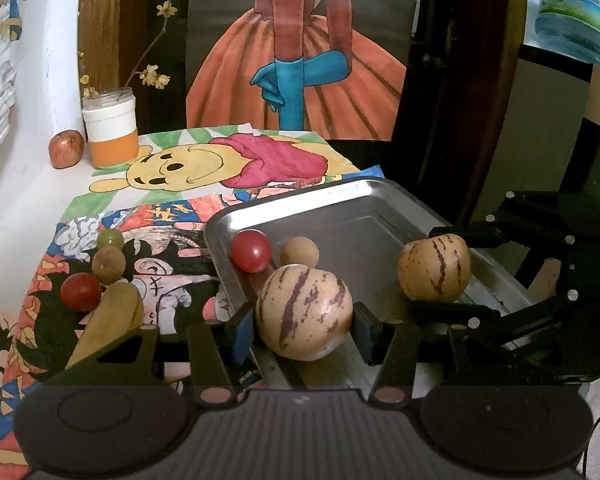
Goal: Organize fruits
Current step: 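Lower the striped melon into the tray and open the right tool while the left tool releases its melon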
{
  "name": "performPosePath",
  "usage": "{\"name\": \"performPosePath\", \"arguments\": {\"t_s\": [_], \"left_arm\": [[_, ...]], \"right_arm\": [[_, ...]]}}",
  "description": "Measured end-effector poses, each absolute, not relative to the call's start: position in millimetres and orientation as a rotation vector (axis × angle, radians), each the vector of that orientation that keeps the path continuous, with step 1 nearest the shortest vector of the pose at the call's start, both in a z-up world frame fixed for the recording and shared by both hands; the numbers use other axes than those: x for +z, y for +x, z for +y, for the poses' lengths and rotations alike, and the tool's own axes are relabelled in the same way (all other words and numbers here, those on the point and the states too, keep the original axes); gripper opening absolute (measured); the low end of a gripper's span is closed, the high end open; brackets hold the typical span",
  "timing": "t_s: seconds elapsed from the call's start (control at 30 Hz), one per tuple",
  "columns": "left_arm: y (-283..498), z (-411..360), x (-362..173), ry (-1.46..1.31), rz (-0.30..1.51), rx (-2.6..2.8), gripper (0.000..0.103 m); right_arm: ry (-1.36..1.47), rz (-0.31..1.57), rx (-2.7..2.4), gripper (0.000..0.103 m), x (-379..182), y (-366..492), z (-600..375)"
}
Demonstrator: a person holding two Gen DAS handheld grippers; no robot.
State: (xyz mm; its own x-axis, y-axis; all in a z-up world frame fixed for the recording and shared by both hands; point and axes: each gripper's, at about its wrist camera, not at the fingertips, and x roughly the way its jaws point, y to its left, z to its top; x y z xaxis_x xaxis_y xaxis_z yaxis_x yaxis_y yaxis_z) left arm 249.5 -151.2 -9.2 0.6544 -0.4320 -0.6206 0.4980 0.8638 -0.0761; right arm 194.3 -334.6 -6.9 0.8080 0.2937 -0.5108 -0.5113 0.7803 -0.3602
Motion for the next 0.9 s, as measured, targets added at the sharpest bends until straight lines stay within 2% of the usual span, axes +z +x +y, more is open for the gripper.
{"name": "performPosePath", "arguments": {"t_s": [0.17, 0.37, 0.43, 0.57, 0.63, 0.7, 0.9], "left_arm": [[247, -151, -8, 0.109, 0.668, -0.535, 0.056], [233, -140, 4, 0.048, 0.631, -0.546, 0.062], [224, -134, 10, 0.017, 0.622, -0.535, 0.064], [203, -118, 27, -0.048, 0.591, -0.488, 0.085], [190, -109, 36, -0.087, 0.580, -0.466, 0.088], [178, -99, 43, -0.135, 0.575, -0.457, 0.097], [139, -71, 60, -0.211, 0.565, -0.379, 0.103]], "right_arm": [[-0.507, 0.449, 0.444, 0.056, -7, 194, -334], [-0.479, 0.434, 0.420, 0.058, 3, 182, -334], [-0.467, 0.425, 0.413, 0.061, 11, 175, -333], [-0.434, 0.393, 0.399, 0.074, 28, 153, -331], [-0.411, 0.379, 0.389, 0.078, 37, 141, -329], [-0.392, 0.366, 0.375, 0.084, 45, 129, -326], [-0.319, 0.341, 0.362, 0.101, 68, 90, -312]]}}
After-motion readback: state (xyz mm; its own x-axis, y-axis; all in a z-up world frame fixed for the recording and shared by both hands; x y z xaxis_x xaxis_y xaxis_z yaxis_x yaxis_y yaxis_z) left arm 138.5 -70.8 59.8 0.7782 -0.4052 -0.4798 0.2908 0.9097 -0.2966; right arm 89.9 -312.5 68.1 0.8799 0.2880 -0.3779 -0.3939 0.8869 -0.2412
